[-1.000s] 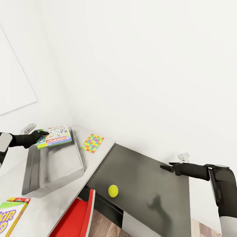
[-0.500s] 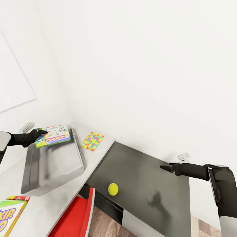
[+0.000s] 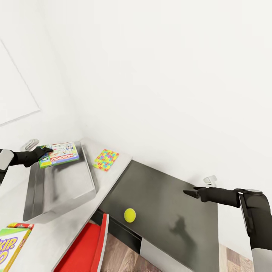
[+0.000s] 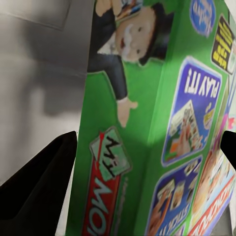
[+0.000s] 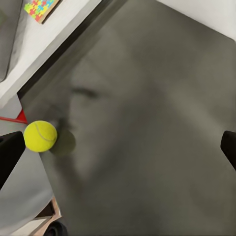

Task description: Put all the toys in the child's room - the three board games (two on the bed and one on the table), the two jigsaw puzzles on the table, and the tennis ball on the table - inside the toy box on the table in the child's room.

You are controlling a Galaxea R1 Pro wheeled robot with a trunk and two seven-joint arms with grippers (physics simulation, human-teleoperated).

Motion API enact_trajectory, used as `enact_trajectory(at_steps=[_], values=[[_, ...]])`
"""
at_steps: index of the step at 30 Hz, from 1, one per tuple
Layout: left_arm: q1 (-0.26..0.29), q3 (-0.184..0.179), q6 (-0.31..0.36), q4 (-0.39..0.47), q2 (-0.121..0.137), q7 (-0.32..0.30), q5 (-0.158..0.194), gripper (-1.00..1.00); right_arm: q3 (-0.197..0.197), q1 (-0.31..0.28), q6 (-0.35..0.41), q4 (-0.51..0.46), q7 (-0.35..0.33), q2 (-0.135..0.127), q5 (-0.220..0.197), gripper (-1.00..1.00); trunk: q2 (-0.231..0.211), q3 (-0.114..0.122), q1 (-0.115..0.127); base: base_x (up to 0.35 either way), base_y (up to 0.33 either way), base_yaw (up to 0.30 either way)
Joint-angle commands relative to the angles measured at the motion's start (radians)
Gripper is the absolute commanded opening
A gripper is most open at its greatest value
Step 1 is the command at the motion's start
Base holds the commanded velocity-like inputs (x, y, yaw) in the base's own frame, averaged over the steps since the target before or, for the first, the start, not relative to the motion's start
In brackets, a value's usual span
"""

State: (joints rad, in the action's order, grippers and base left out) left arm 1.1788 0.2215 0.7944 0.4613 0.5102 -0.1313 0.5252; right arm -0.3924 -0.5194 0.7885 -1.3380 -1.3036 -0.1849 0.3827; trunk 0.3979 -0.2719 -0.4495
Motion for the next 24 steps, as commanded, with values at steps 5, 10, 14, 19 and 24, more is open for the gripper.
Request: enact_trajectory(at_steps=[5, 10, 14, 19, 24], values=[[0.02, 0.006, -0.005, -0.014, -0.001, -0.007, -0.018, -1.0, -0.001, -0.001, 0.007, -0.001, -0.01, 0.003, 0.01, 1.0, 0.002, -0.01, -0.001, 0.0, 0.0, 0.0], [0.03, 0.006, -0.009, -0.021, -0.001, -0.009, -0.024, -1.0, -0.002, -0.002, 0.006, -0.001, -0.011, 0.003, 0.011, 1.0, 0.002, -0.018, -0.001, 0.0, 0.0, 0.0], [0.041, 0.005, -0.007, -0.023, -0.001, -0.011, -0.026, -1.0, -0.002, -0.002, 0.006, 0.0, -0.01, 0.003, 0.011, 1.0, 0.002, -0.025, -0.001, 0.0, 0.0, 0.0], [0.056, 0.004, -0.002, -0.024, -0.001, -0.012, -0.026, -1.0, -0.002, -0.002, 0.006, 0.0, -0.01, 0.004, 0.011, 1.0, 0.002, -0.033, -0.001, 0.0, 0.0, 0.0], [0.061, 0.004, 0.0, -0.024, -0.001, -0.013, -0.026, -1.0, -0.001, -0.002, 0.006, 0.0, -0.01, 0.005, 0.012, 1.0, 0.002, -0.041, -0.001, 0.0, 0.0, 0.0]])
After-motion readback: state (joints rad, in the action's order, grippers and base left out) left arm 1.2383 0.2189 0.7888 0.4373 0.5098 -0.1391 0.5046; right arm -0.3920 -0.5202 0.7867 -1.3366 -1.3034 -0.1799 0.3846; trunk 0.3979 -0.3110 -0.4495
